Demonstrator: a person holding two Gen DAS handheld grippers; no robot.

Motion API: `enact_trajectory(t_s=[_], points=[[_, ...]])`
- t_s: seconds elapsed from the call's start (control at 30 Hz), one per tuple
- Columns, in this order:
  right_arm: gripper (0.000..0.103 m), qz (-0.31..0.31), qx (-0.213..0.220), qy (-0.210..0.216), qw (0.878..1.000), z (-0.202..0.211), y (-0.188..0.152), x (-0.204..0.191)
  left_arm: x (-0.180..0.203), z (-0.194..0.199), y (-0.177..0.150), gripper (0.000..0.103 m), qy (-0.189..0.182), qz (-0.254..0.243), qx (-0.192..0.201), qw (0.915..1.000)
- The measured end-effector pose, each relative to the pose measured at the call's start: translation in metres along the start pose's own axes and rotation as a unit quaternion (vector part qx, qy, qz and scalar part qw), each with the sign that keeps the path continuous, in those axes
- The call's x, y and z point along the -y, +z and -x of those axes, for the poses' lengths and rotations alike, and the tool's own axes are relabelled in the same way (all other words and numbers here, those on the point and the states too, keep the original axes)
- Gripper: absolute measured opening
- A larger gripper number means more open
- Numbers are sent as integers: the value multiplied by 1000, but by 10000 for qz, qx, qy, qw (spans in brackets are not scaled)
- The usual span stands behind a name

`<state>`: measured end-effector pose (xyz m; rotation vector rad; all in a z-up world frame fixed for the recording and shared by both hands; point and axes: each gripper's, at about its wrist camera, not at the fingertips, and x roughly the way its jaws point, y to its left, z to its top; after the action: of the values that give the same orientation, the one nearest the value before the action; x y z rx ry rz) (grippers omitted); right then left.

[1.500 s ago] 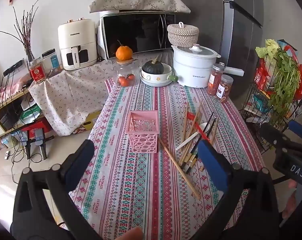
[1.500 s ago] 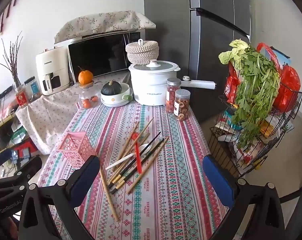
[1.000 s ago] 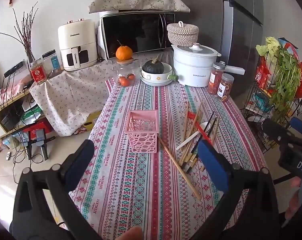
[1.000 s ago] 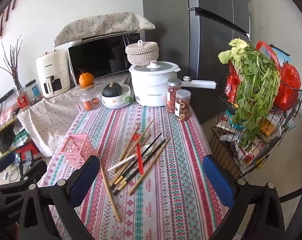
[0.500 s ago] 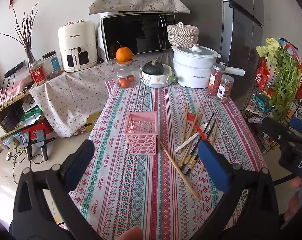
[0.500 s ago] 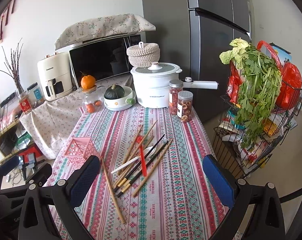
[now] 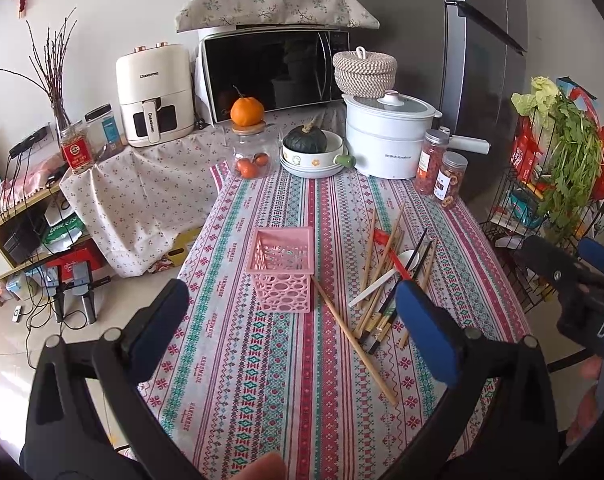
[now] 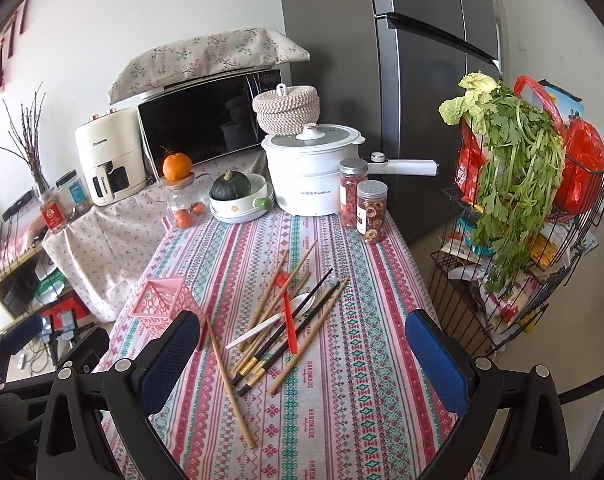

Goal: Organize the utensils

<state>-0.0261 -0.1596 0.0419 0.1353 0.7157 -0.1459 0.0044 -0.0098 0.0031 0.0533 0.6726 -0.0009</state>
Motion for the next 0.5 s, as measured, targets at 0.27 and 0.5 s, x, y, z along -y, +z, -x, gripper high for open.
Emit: enact_trajectory(t_s=[0.27,0.5], points=[[103,-24,-33,35,10000,-2,-1,-1,-1,1,1,103,6,27,19,10000],[103,-33,-43,43,10000,-3,0,-1,-1,1,0,103,2,12,35,10000]])
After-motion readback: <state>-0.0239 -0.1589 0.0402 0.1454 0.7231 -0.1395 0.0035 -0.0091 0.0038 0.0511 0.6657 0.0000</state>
